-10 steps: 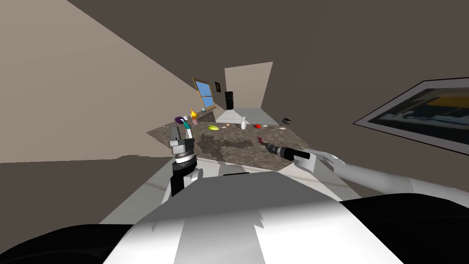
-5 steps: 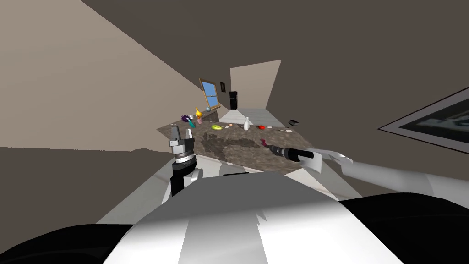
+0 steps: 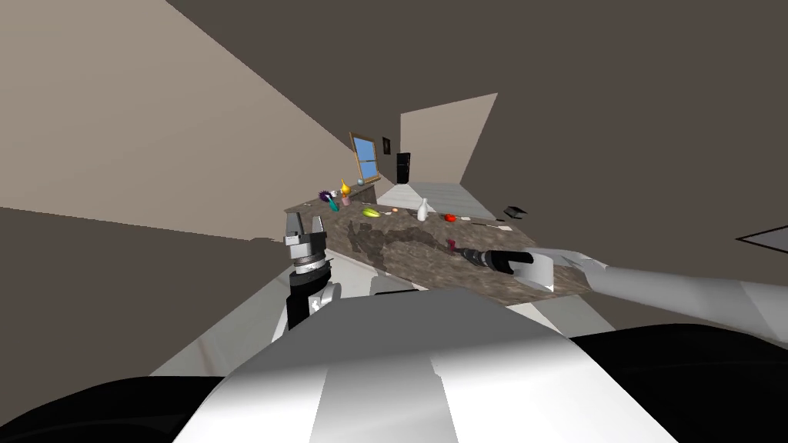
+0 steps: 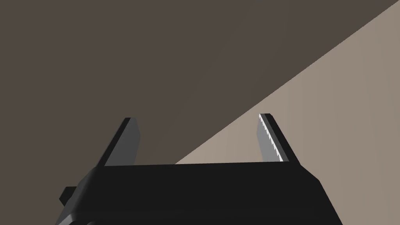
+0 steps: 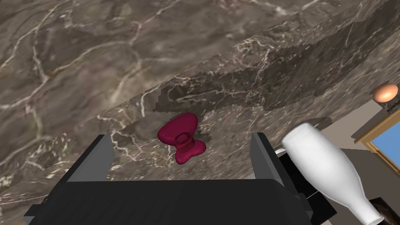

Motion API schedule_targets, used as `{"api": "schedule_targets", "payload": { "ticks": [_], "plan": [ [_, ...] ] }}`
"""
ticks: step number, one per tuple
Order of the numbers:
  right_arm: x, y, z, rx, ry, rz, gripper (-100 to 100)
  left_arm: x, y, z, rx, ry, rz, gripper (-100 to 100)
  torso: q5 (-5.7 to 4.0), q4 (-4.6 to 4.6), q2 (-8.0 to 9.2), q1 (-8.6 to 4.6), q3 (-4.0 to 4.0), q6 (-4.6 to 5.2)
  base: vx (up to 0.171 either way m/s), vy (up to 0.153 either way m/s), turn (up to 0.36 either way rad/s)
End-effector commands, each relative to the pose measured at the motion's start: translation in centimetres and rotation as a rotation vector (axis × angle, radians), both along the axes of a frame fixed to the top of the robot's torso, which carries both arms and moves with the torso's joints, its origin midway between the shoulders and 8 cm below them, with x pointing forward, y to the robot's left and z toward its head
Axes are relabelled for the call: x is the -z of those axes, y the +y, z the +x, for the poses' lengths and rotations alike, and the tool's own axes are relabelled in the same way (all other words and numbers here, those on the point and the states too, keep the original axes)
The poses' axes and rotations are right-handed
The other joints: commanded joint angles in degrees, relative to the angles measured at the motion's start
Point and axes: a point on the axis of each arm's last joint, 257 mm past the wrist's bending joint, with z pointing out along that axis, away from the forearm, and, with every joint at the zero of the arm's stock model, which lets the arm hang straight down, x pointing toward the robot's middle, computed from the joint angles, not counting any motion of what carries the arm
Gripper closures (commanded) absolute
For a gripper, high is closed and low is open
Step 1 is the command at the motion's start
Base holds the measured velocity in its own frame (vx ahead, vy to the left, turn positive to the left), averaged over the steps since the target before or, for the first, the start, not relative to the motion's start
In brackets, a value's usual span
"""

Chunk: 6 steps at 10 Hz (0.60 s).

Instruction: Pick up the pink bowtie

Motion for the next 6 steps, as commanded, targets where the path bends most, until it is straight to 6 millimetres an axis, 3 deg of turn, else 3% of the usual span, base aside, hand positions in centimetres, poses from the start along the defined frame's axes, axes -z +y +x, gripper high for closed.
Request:
{"api": "schedule_targets", "payload": {
  "ticks": [1, 4, 6],
  "plan": [
    [0.0, -0.1, -0.3, 0.002, 0.007, -0.006, -100, 0.0, 0.0, 0.0, 0.0, 0.0, 0.0, 0, 0.0, 0.0, 0.0, 0.0, 0.0, 0.0, 0.018, -0.01, -0.018],
    [0.8, -3.1, -2.7, 0.032, 0.092, -0.083, -100, 0.0, 0.0, 0.0, 0.0, 0.0, 0.0, 0, 0.01, 0.01, 0.03, 0.06, 0.02, 0.01, 0.038, -0.017, 0.19],
    [1.5, -5.6, -5.1, 0.059, 0.17, -0.144, -100, 0.0, 0.0, 0.0, 0.0, 0.0, 0.0, 0, 0.01, -0.02, -0.07, 0.04, -0.04, -0.05, 0.072, -0.042, 0.382]
  ]
}}
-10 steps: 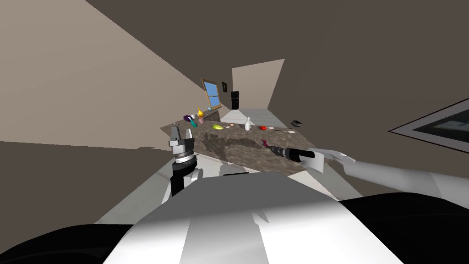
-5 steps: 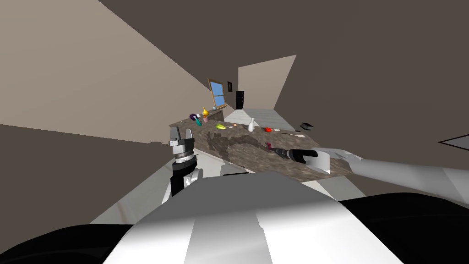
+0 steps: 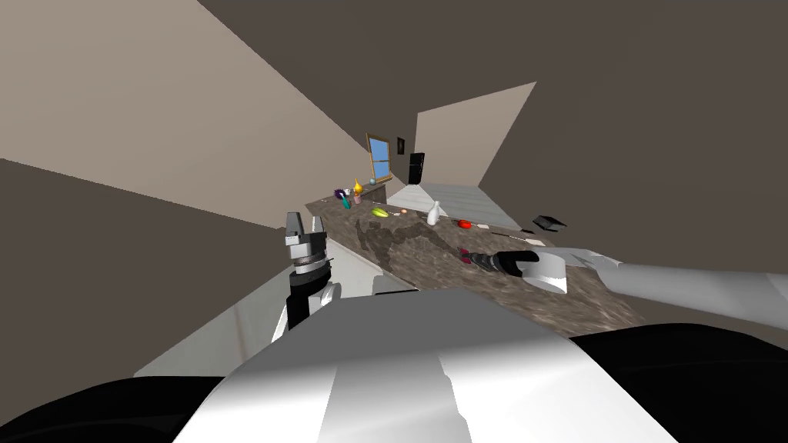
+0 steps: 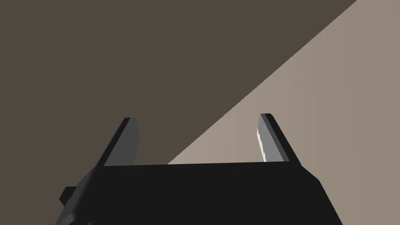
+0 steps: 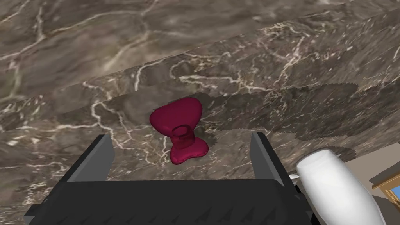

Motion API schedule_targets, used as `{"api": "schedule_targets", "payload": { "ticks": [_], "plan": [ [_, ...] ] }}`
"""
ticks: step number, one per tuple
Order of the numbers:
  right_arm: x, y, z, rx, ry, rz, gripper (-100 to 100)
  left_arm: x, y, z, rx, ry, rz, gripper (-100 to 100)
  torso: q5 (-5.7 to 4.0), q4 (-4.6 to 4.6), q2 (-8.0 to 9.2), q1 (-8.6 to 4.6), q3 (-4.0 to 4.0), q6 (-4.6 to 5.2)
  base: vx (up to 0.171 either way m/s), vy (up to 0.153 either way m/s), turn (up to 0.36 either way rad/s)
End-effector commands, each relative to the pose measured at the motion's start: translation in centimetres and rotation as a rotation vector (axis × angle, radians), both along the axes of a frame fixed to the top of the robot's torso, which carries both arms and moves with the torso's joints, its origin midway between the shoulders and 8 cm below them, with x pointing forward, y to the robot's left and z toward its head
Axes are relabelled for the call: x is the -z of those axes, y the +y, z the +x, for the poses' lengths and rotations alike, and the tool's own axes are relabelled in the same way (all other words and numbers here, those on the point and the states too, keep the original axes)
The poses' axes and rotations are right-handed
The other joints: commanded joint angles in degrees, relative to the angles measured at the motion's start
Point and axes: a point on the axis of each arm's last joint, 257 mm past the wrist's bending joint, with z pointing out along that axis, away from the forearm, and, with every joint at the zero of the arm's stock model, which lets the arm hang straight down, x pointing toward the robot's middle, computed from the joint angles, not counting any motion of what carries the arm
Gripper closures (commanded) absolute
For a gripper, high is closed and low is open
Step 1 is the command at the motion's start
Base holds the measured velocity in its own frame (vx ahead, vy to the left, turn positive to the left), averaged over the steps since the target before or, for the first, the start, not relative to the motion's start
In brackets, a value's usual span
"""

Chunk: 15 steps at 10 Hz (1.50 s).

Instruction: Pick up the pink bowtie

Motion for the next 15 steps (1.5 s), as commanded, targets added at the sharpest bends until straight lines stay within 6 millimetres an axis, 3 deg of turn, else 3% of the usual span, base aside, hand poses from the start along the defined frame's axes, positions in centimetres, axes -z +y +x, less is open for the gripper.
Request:
{"api": "schedule_targets", "payload": {
  "ticks": [1, 5, 6, 8, 11, 12, 13, 15],
  "plan": [
    [0.0, -0.7, -0.7, -0.006, 0.013, -0.027, -100, 0.0, 0.0, 0.0, 0.0, 0.0, 0.0, 0, 0.0, 0.0, 0.0, 0.0, 0.0, 0.0, 0.076, -0.063, 0.124],
    [1.3, -3.3, -4.8, 0.031, 0.127, -0.088, -100, 0.0, 0.0, 0.0, 0.0, 0.0, 0.0, 0, 0.02, 0.03, 0.14, 0.12, 0.08, 0.04, 0.047, -0.03, 0.19],
    [1.3, -3.3, -4.8, 0.031, 0.127, -0.088, -100, 0.0, 0.0, 0.0, 0.0, 0.0, 0.0, 0, 0.01, 0.02, 0.05, 0.04, 0.03, 0.06, 0.064, -0.042, 0.082],
    [2.0, -4.4, -7.4, 0.053, 0.194, -0.115, -100, 0.0, 0.0, 0.0, 0.0, 0.0, 0.0, 0, 0.02, 0.01, 0.05, 0.11, 0.03, 0.04, 0.064, -0.035, 0.268],
    [2.1, -4.5, -7.6, 0.053, 0.205, -0.12, -100, 0.0, 0.0, 0.0, 0.0, 0.0, 0.0, 0, 0.04, 0.09, 0.34, 0.22, 0.2, 0.12, -0.009, -0.009, 0.03],
    [2.1, -4.5, -7.6, 0.055, 0.205, -0.119, 0, 0.0, 0.0, 0.0, 0.0, 0.0, 0.0, 0, 0.05, 0.09, 0.35, 0.25, 0.21, 0.13, 0.0, 0.0, 0.0],
    [2.8, -4.8, -8.0, 0.061, 0.204, -0.118, -100, 0.0, 0.0, 0.0, 0.0, 0.0, 0.0, 0, 0.05, 0.09, 0.35, 0.27, 0.2, 0.13, -0.001, -0.001, 0.027],
    [3.8, -5.2, -8.6, 0.069, 0.204, -0.116, -100, 0.0, 0.0, 0.0, 0.0, 0.0, 0.0, 0, 0.04, 0.09, 0.36, 0.23, 0.21, 0.12, -0.003, -0.003, 0.03]
  ]
}}
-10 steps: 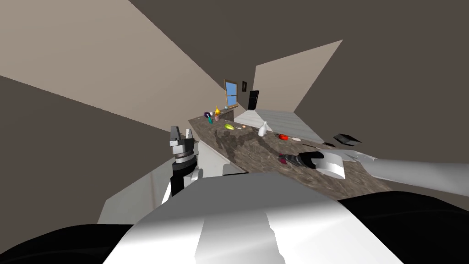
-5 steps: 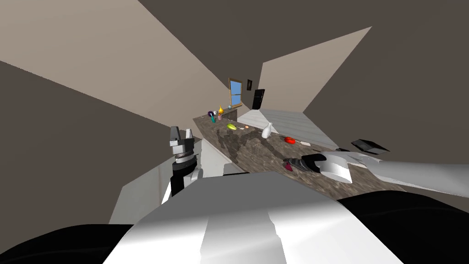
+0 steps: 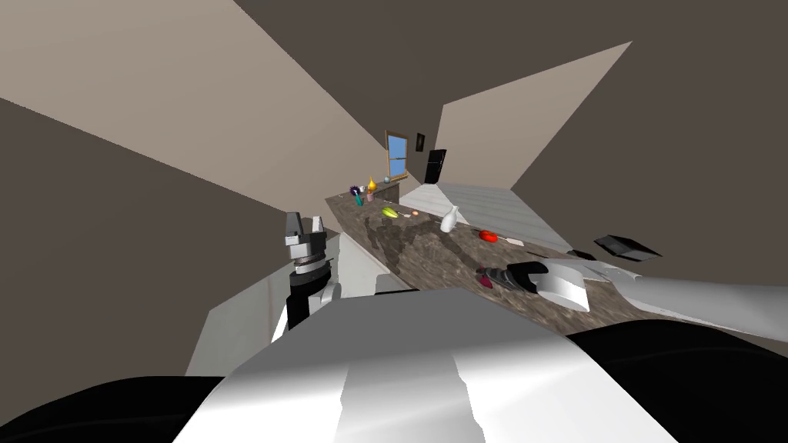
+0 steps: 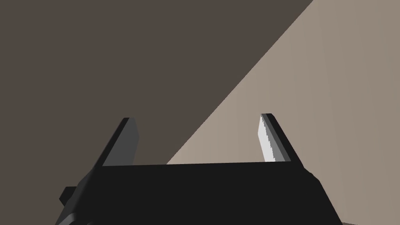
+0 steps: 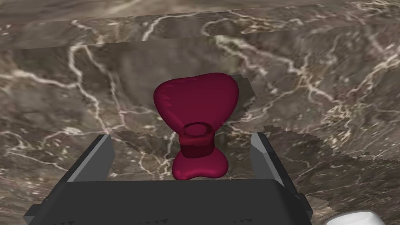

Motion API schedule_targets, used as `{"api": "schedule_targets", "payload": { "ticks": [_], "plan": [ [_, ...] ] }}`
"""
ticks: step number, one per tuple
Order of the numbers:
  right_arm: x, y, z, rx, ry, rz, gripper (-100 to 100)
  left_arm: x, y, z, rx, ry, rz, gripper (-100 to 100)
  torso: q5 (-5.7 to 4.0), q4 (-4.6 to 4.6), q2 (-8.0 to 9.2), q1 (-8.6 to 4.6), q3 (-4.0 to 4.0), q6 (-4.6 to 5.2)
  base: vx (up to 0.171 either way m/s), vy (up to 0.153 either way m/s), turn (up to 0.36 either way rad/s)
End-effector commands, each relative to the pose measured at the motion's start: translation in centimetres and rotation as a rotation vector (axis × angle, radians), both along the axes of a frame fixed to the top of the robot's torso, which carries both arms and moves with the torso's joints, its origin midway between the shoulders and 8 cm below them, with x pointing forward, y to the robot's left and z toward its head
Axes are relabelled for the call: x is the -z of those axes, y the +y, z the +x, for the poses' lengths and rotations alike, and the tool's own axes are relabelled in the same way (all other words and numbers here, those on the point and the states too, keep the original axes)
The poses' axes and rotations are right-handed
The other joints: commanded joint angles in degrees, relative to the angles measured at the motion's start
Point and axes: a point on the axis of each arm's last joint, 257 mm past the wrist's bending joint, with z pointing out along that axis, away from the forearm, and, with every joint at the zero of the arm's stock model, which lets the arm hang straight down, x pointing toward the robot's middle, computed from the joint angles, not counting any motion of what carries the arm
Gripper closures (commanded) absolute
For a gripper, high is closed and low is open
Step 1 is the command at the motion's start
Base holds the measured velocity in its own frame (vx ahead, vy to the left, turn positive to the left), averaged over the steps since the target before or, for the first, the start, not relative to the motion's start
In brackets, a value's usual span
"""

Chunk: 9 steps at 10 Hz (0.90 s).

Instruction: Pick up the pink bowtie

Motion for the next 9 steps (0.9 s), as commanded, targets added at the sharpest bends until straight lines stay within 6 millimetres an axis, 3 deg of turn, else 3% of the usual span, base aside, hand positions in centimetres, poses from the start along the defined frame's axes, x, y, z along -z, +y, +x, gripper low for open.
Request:
{"api": "schedule_targets", "payload": {
  "ticks": [1, 2, 3, 7, 8, 9],
  "plan": [
    [0.97, -0.35, -0.67, 0.009, 0.0, 0.001, -100, 0.0, 0.0, 0.0, 0.0, 0.0, 0.0, 0, 0.0, 0.0, 0.0, 0.0, 0.0, 0.0, -0.003, -0.004, 0.016],
    [0.64, -0.1, -0.43, 0.004, 0.0, 0.0, -100, 0.0, 0.0, 0.0, 0.0, 0.0, 0.0, 0, 0.0, 0.0, 0.01, -0.01, 0.01, 0.0, 0.0, 0.0, 0.0],
    [0.69, -0.12, -0.44, 0.005, -0.001, 0.0, 100, 0.0, 0.0, 0.0, 0.0, 0.0, 0.0, 0, -0.03, -0.01, -0.01, -0.04, -0.01, 0.0, 0.0, 0.0, 0.0],
    [0.63, -0.07, -0.32, 0.003, -0.003, 0.001, 100, 0.0, 0.0, 0.0, 0.0, 0.0, 0.0, 0, -0.09, -0.04, -0.02, -0.16, -0.03, 0.05, 0.0, 0.0, 0.0],
    [0.63, -0.06, -0.32, 0.003, -0.003, 0.001, 0, 0.0, 0.0, 0.0, 0.0, 0.0, 0.0, 0, -0.09, -0.04, -0.02, -0.16, -0.03, 0.05, 0.0, 0.0, 0.0],
    [-0.01, -0.01, -0.08, 0.0, 0.0, 0.0, 100, 0.0, 0.0, 0.0, 0.0, 0.0, 0.0, 0, -0.09, -0.04, -0.02, -0.16, -0.03, 0.04, 0.007, 0.004, -0.007]
  ]
}}
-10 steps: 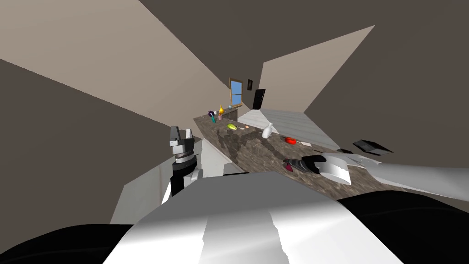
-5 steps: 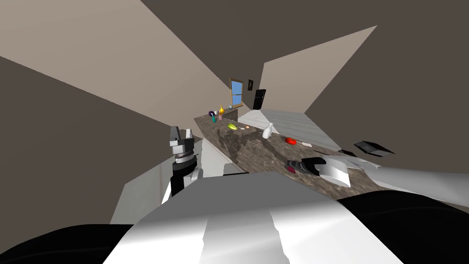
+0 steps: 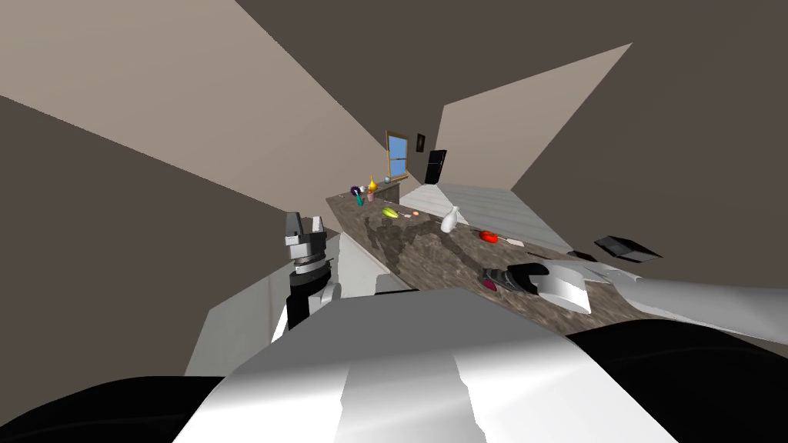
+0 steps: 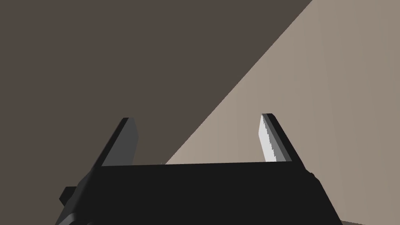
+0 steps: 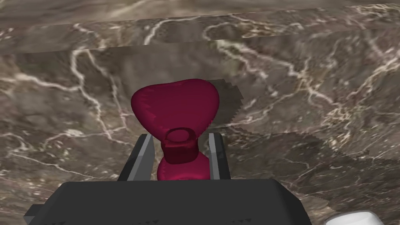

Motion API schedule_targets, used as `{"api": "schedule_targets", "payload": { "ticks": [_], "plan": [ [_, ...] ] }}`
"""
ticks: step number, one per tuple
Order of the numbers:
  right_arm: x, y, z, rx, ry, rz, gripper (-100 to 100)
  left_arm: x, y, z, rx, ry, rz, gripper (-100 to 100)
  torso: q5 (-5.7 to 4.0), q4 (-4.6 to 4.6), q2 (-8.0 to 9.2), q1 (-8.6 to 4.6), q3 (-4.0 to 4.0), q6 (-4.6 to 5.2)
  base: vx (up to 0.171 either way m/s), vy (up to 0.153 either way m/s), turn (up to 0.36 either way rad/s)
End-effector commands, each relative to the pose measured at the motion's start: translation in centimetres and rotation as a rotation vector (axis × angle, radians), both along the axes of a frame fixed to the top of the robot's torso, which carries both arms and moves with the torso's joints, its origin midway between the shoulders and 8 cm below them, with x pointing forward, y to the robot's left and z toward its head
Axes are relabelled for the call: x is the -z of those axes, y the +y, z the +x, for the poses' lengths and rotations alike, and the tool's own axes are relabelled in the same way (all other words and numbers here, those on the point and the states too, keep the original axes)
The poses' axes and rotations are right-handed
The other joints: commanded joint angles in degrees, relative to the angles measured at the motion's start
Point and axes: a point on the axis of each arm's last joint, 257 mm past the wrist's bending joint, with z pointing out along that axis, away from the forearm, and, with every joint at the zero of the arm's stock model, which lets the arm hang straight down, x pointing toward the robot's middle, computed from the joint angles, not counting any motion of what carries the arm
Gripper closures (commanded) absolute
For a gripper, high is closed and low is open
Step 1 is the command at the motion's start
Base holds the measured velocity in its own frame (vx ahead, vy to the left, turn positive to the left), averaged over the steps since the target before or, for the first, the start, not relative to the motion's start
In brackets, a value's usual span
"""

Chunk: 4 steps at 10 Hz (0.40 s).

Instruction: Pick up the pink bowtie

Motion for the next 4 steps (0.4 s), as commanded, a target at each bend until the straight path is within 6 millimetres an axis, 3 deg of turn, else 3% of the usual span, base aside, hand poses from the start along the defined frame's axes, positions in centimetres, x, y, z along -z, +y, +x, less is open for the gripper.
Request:
{"api": "schedule_targets", "payload": {
  "ticks": [1, 3, 4],
  "plan": [
    [-0.74, 0.27, 0.49, -0.005, 0.001, 0.0, 100, 0.0, 0.0, 0.0, 0.0, 0.0, 0.0, 0, 0.0, 0.0, 0.0, 0.0, 0.0, 0.0, 0.007, 0.008, -0.024],
    [-0.97, 0.17, 0.48, -0.008, 0.002, -0.002, 100, 0.0, 0.0, 0.0, 0.0, 0.0, 0.0, 0, 0.01, 0.0, -0.01, 0.05, -0.01, -0.01, 0.004, 0.004, -0.012],
    [-1.03, 0.2, 0.51, -0.008, 0.001, -0.001, 0, 0.0, 0.0, 0.0, 0.0, 0.0, 0.0, 0, -0.02, 0.0, 0.0, 0.02, 0.0, -0.01, 0.0, 0.0, 0.0]
  ]
}}
